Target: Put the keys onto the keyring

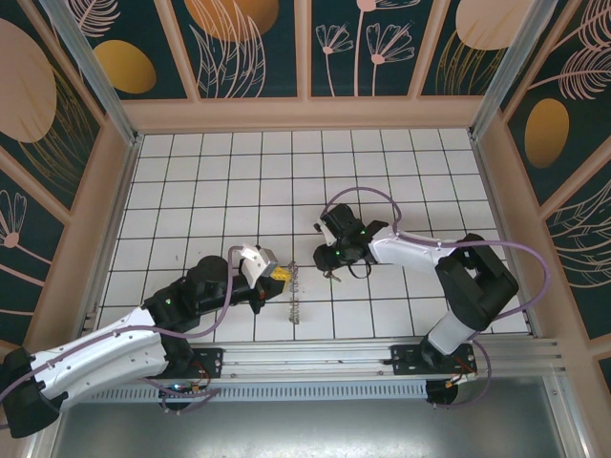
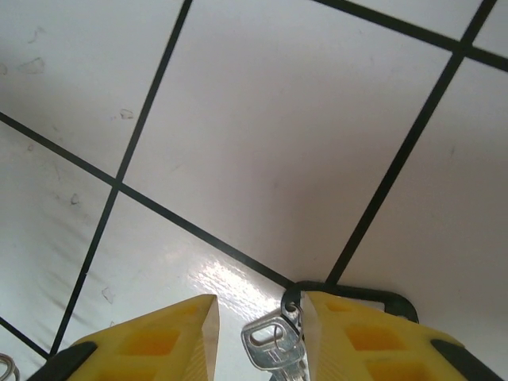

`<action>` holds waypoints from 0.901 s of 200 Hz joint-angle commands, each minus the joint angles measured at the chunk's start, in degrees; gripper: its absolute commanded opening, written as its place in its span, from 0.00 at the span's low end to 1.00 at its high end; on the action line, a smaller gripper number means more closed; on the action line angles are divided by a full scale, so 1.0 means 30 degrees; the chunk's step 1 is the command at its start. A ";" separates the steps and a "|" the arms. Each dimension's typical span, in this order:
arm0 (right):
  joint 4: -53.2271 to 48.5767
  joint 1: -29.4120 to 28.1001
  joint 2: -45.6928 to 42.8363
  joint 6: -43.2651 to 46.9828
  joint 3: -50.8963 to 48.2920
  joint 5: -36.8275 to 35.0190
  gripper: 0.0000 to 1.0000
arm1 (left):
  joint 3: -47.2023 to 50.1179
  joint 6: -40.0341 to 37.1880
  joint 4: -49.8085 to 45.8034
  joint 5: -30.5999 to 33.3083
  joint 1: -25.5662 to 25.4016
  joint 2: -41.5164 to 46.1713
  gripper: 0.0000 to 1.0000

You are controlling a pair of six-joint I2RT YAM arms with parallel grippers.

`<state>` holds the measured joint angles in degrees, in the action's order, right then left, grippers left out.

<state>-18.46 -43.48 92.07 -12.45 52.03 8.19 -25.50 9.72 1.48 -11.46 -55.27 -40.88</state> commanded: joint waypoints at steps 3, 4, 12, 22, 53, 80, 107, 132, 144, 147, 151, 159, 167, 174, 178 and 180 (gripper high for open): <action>-0.0765 0.0230 0.0003 -0.0524 -0.0220 -0.0078 0.34 | -0.0324 -0.0104 0.0709 -0.0017 -0.0050 0.0294 0.00; -0.0763 0.0230 0.0022 -0.0557 -0.0227 -0.0070 0.34 | -0.0322 -0.0089 0.0709 -0.0017 -0.0043 0.0310 0.00; -0.0735 0.0275 0.0107 -0.0567 -0.0314 -0.0019 0.34 | -0.0283 -0.0052 0.0735 -0.0017 -0.0062 0.0354 0.00; -0.0661 0.0337 0.0200 -0.0573 -0.0394 0.0132 0.34 | -0.0259 -0.0045 0.0768 -0.0015 -0.0064 0.0414 0.00; -0.0428 0.0484 0.0444 -0.0624 -0.0497 0.0576 0.34 | -0.0283 -0.0074 0.0768 -0.0016 -0.0060 0.0399 0.00; -0.0224 0.0579 0.0708 -0.0599 -0.0701 0.0929 0.34 | -0.0290 -0.0074 0.0783 -0.0042 -0.0060 0.0444 0.00; 0.0079 0.0674 0.0795 -0.0656 -0.0872 0.1193 0.34 | -0.0293 -0.0082 0.0797 -0.0030 -0.0039 0.0474 0.00; 0.0312 0.0766 0.0829 -0.0626 -0.0966 0.1428 0.33 | -0.0279 -0.0075 0.0797 0.0012 -0.0059 0.0463 0.00; 0.0399 0.0755 0.0794 -0.0655 -0.0996 0.1518 0.32 | -0.0265 -0.0074 0.0797 0.0049 -0.0037 0.0473 0.00; 0.0424 0.0755 0.0784 -0.0656 -0.1029 0.1534 0.32 | -0.0273 -0.0074 0.0797 0.0043 -0.0043 0.0466 0.00; 0.0481 0.0769 0.0797 -0.0666 -0.1025 0.1548 0.32 | -0.0262 -0.0074 0.0797 0.0042 -0.0060 0.0473 0.00; 0.0532 0.0784 0.0783 -0.0681 -0.1063 0.1620 0.31 | -0.0261 -0.0058 0.0797 0.0042 -0.0040 0.0459 0.00; 0.0635 0.0786 0.0820 -0.0699 -0.1098 0.1662 0.29 | -0.0261 -0.0047 0.0783 0.0064 -0.0046 0.0473 0.00; 0.0691 0.0785 0.0833 -0.0680 -0.1113 0.1737 0.28 | -0.0263 -0.0048 0.0768 0.0058 -0.0044 0.0473 0.00; 0.0719 0.0784 0.0851 -0.0686 -0.1113 0.1793 0.28 | -0.0261 -0.0053 0.0768 0.0070 -0.0041 0.0472 0.00; 0.0729 0.0791 0.0837 -0.0685 -0.1142 0.1786 0.27 | -0.0261 -0.0047 0.0768 0.0071 -0.0044 0.0473 0.00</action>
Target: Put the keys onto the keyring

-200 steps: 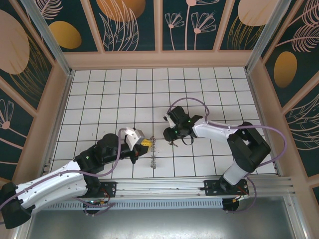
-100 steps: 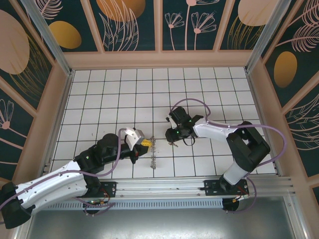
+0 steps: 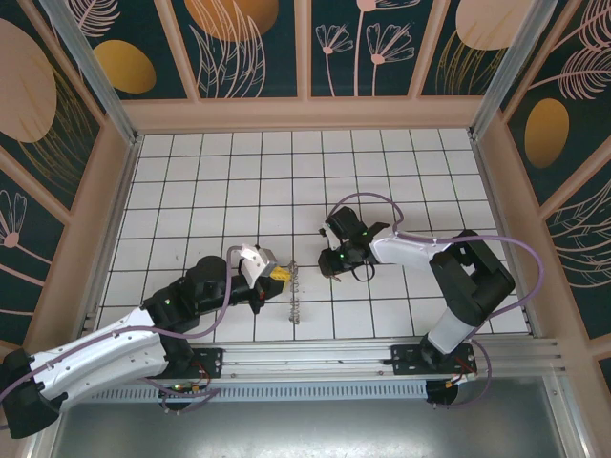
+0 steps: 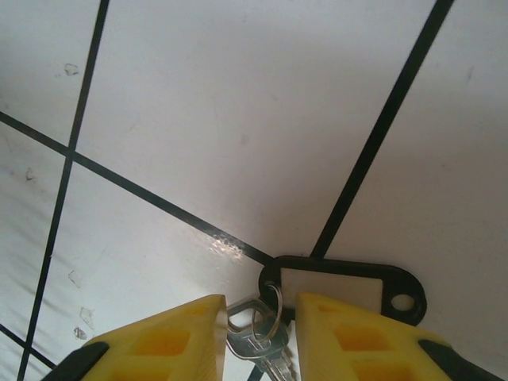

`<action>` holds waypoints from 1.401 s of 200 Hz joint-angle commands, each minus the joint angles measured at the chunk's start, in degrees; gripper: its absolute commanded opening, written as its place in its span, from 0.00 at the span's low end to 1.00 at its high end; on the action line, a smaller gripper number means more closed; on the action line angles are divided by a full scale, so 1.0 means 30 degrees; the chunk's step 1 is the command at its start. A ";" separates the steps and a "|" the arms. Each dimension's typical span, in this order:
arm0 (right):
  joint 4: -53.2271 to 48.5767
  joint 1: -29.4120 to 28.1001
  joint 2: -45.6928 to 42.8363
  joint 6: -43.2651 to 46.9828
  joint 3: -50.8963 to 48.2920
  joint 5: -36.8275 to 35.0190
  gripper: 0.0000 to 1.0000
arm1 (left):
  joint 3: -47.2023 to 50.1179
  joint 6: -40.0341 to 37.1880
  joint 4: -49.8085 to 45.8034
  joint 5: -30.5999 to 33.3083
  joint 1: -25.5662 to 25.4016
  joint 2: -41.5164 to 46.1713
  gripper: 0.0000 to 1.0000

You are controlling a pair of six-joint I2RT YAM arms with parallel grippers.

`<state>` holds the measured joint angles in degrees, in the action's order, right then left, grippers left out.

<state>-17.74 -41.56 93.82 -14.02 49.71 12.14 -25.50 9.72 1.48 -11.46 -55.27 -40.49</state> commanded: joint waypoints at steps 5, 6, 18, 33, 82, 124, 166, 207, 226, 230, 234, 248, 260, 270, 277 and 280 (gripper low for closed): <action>0.0520 0.0148 0.0284 -0.0167 -0.0370 0.0492 0.27 | -0.0261 -0.0049 0.0768 0.0071 -0.0055 0.0362 0.00; 0.0535 0.0146 0.0281 -0.0178 -0.0370 0.0493 0.27 | -0.0261 -0.0047 0.0768 0.0071 -0.0060 0.0352 0.00; 0.0575 0.0158 0.0337 -0.0161 -0.0411 0.0509 0.26 | -0.0261 -0.0034 0.0767 0.0100 -0.0047 0.0353 0.00; 0.0610 0.0173 0.0421 -0.0164 -0.0407 0.0523 0.25 | -0.0290 -0.0045 0.0739 0.0099 -0.0048 0.0370 0.00; 0.0580 0.0173 0.0485 -0.0068 -0.0342 0.0356 0.24 | -0.0320 -0.0104 0.0739 0.0096 -0.0064 0.0400 0.00; 0.0457 0.0176 0.0572 0.0135 -0.0328 0.0085 0.21 | -0.0335 -0.0125 0.0739 0.0078 -0.0059 0.0400 0.00; 0.0499 0.0172 0.0432 0.0142 -0.0392 -0.0004 0.13 | -0.0349 -0.0106 0.0709 0.0101 -0.0059 0.0348 0.00; 0.0628 0.0174 -0.0235 0.0096 -0.0697 -0.0121 0.09 | -0.0458 -0.0133 0.0492 0.0156 -0.0065 0.0281 0.00; 0.0707 0.0172 -0.0705 0.0165 -0.0937 -0.0158 0.05 | -0.0581 -0.0190 0.0316 0.0201 -0.0047 0.0248 0.00; 0.0726 0.0172 -0.0839 0.0215 -0.1019 -0.0179 0.05 | -0.0611 -0.0213 0.0280 0.0244 -0.0052 0.0230 0.00; 0.0772 0.0172 -0.0990 0.0255 -0.1123 -0.0169 0.04 | -0.0655 -0.0246 0.0216 0.0265 -0.0049 0.0209 0.00; 0.1301 0.0143 -0.1814 0.0381 -0.1590 -0.0050 0.00 | -0.0785 -0.0363 0.0026 0.0363 -0.0055 0.0167 0.00; 0.2043 0.0083 -0.2901 0.0423 -0.2199 0.0202 0.00 | -0.0931 -0.0464 -0.0121 0.0462 -0.0043 0.0064 0.00; 0.2729 0.0006 -0.4064 0.0582 -0.2731 0.0360 0.00 | -0.1061 -0.0550 -0.0267 0.0481 -0.0049 -0.0066 0.00; 0.3098 -0.0080 -0.4914 0.0770 -0.3084 0.0377 0.00 | -0.1175 -0.0595 -0.0330 0.0467 -0.0053 -0.0152 0.00; 0.3250 -0.0130 -0.5336 0.0883 -0.3232 0.0362 0.00 | -0.1232 -0.0601 -0.0343 0.0454 -0.0056 -0.0210 0.00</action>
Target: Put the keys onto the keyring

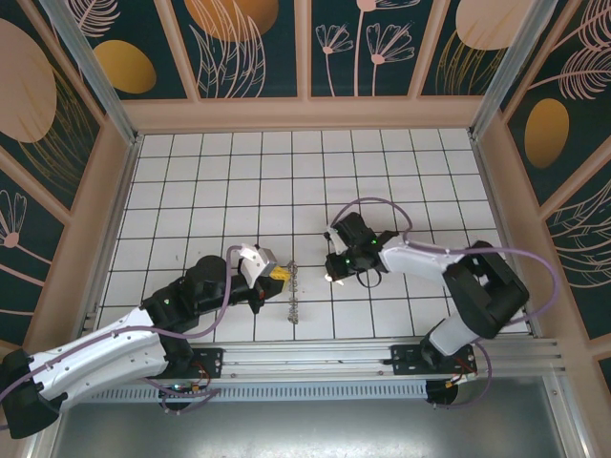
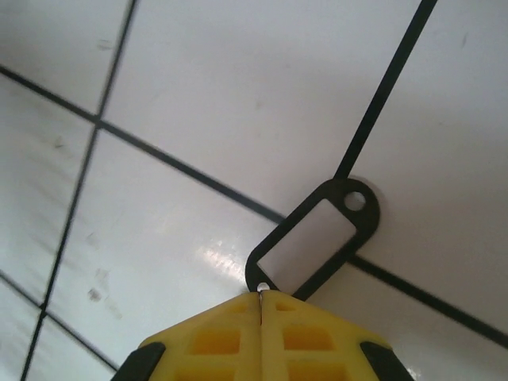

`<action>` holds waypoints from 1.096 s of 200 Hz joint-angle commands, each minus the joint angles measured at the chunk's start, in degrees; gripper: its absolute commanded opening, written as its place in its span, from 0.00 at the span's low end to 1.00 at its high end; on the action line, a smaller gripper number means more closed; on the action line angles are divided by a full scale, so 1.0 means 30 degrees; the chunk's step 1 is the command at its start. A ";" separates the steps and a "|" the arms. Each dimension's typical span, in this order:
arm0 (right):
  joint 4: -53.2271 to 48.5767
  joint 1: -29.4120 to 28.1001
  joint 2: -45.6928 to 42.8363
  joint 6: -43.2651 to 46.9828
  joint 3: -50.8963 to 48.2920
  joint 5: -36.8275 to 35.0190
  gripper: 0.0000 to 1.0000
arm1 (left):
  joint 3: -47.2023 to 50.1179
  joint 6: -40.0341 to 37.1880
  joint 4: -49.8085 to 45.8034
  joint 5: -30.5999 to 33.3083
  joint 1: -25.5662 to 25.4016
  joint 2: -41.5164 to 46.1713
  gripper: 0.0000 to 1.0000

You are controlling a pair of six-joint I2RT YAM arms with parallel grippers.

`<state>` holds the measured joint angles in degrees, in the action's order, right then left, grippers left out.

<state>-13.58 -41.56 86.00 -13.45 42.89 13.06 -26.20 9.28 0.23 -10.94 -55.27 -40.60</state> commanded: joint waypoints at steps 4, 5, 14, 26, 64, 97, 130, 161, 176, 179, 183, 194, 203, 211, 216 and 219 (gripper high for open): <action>0.2060 -0.0213 -0.3255 0.0843 -0.1147 -0.0022 0.00 | -0.1070 -0.0478 0.0068 0.0263 -0.0037 -0.0231 0.00; 0.2107 -0.0211 -0.3363 0.0862 -0.1189 -0.0034 0.00 | -0.1091 -0.0482 0.0069 0.0255 -0.0036 -0.0248 0.00; 0.2368 -0.0423 -0.4578 0.1273 -0.1523 -0.0141 0.00 | -0.1239 -0.0483 0.0121 0.0201 -0.0061 -0.0345 0.00; 0.2669 -0.0860 -0.6167 0.1869 -0.1920 -0.0400 0.00 | -0.1497 -0.0641 0.0158 0.0040 -0.0055 -0.0469 0.00; 0.4876 -0.3497 -1.0710 0.4102 -0.3274 -0.0809 0.00 | -0.2309 -0.2305 0.0019 -0.0400 -0.0064 -0.0500 0.00; 0.8429 -0.5444 -1.3418 0.5267 -0.4745 0.0739 0.00 | -0.2678 -0.3747 0.0171 -0.1444 -0.0037 -0.0457 0.00; 0.8668 -0.6139 -1.4399 0.5669 -0.5069 0.1933 0.00 | -0.2263 -0.4373 0.0480 -0.1750 -0.0064 0.0303 0.00; 0.9118 -0.6449 -1.5074 0.5788 -0.5475 0.2411 0.00 | -0.2241 -0.4720 0.0871 -0.3562 -0.0036 0.0855 0.00; 0.9156 -0.6486 -1.5152 0.5901 -0.5450 0.2493 0.00 | -0.2284 -0.4879 0.0899 -0.4116 -0.0061 0.1006 0.00; 0.9171 -0.6479 -1.5181 0.5936 -0.5450 0.2501 0.00 | -0.2284 -0.4953 0.0855 -0.4183 -0.0057 0.1021 0.00; 0.9222 -0.6488 -1.5210 0.5976 -0.5458 0.2528 0.00 | -0.2313 -0.4978 0.0793 -0.4270 -0.0051 0.1018 0.00; 0.9453 -0.6490 -1.5326 0.6008 -0.5505 0.2654 0.00 | -0.2351 -0.5077 0.0715 -0.4635 -0.0052 0.1005 0.00; 0.9786 -0.6518 -1.5434 0.6008 -0.5567 0.2901 0.00 | -0.2324 -0.5091 0.0794 -0.4957 -0.0063 0.1020 0.00; 0.9981 -0.6508 -1.5495 0.5993 -0.5596 0.3075 0.00 | -0.2259 -0.5084 0.0885 -0.5193 -0.0063 0.1023 0.00; 1.0033 -0.6543 -1.5540 0.6016 -0.5597 0.3116 0.00 | -0.2222 -0.5058 0.0944 -0.5293 -0.0059 0.1012 0.00; 1.0061 -0.6541 -1.5555 0.6042 -0.5582 0.3143 0.00 | -0.2221 -0.5052 0.0970 -0.5308 -0.0053 0.1022 0.00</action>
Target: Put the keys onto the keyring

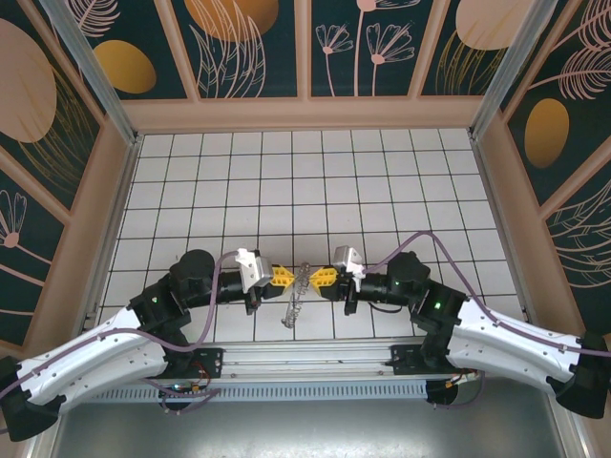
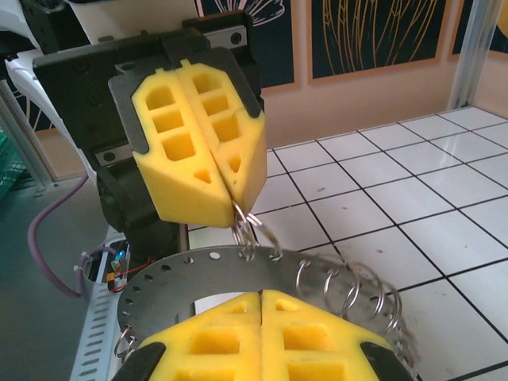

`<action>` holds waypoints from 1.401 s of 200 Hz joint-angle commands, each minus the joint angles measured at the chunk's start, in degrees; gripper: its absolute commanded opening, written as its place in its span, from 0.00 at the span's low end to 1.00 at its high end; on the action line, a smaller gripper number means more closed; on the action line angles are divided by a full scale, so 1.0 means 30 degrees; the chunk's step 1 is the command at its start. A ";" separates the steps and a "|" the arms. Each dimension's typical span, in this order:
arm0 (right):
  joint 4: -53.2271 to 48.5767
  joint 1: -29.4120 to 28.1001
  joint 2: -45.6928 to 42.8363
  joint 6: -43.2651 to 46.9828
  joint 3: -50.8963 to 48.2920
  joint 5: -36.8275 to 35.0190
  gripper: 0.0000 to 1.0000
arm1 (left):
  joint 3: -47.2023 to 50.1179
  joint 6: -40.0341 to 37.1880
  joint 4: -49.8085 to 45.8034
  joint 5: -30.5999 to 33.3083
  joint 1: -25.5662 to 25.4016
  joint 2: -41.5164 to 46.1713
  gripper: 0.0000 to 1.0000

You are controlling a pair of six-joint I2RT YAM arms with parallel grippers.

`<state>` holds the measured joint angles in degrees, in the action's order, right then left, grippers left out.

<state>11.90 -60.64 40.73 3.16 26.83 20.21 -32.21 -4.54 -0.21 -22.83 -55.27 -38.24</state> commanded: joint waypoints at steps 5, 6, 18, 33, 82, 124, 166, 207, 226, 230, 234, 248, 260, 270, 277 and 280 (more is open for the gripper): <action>0.1548 -0.0229 -0.0481 0.0571 -0.0227 0.0766 0.00 | -0.0207 -0.0417 0.1124 -0.1398 -0.0050 0.0220 0.00; 0.1544 -0.0232 -0.0481 0.0594 -0.0220 0.0765 0.00 | -0.0200 -0.0405 0.1124 -0.1420 -0.0042 0.0214 0.00; 0.1512 -0.0343 -0.0536 0.0797 -0.0185 0.0765 0.00 | -0.0192 -0.0363 0.1168 -0.1531 -0.0064 0.0228 0.00; 0.1355 -0.0521 -0.0539 0.1073 -0.0127 0.0600 0.00 | -0.0163 -0.0285 0.1237 -0.1574 -0.0055 0.0263 0.00; 0.0999 -0.1168 -0.0335 0.1634 0.0166 -0.0005 0.00 | -0.0096 -0.0207 0.1354 -0.1630 -0.0057 0.0346 0.00; 0.1305 -0.1464 -0.0131 0.1919 0.0256 -0.0646 0.00 | -0.0145 -0.0272 0.1271 -0.1710 -0.0049 0.0276 0.00; 0.1737 -0.1737 -0.0101 0.2132 0.0198 -0.1496 0.00 | -0.0109 -0.0209 0.1182 -0.1710 -0.0044 0.0409 0.00; 0.2459 -0.1817 -0.0362 0.2111 -0.0033 -0.1843 0.00 | -0.0046 -0.0238 0.1182 -0.1675 -0.0057 0.0385 0.00; 0.2566 -0.1832 -0.0230 0.2038 -0.0037 -0.1772 0.00 | -0.0046 -0.0269 0.1212 -0.1675 -0.0061 0.0353 0.00; 0.2566 -0.1818 -0.0196 0.2041 -0.0022 -0.1731 0.00 | -0.0046 -0.0271 0.1212 -0.1655 -0.0037 0.0346 0.00; 0.2566 -0.1817 -0.0152 0.2050 -0.0009 -0.1686 0.00 | -0.0068 -0.0260 0.1184 -0.1683 -0.0037 0.0353 0.00; 0.2621 -0.1818 -0.0044 0.1969 0.0051 -0.1452 0.00 | -0.0082 -0.0264 0.1182 -0.1657 -0.0037 0.0353 0.00; 0.2655 -0.1821 0.0097 0.1881 0.0102 -0.1281 0.00 | -0.0075 -0.0266 0.1167 -0.1626 -0.0063 0.0382 0.00; 0.2654 -0.1825 0.0190 0.1849 0.0111 -0.1108 0.00 | -0.0101 -0.0274 0.1152 -0.1631 -0.0060 0.0396 0.00; 0.2665 -0.1817 0.0247 0.1778 0.0136 -0.1003 0.00 | -0.0075 -0.0232 0.1139 -0.1647 -0.0044 0.0397 0.00; 0.2648 -0.1825 0.0247 0.1777 0.0139 -0.0969 0.00 | -0.0061 -0.0259 0.1137 -0.1648 -0.0040 0.0385 0.00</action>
<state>17.10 -65.58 41.06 8.69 26.83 16.19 -32.21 -4.75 0.19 -26.61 -55.27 -37.80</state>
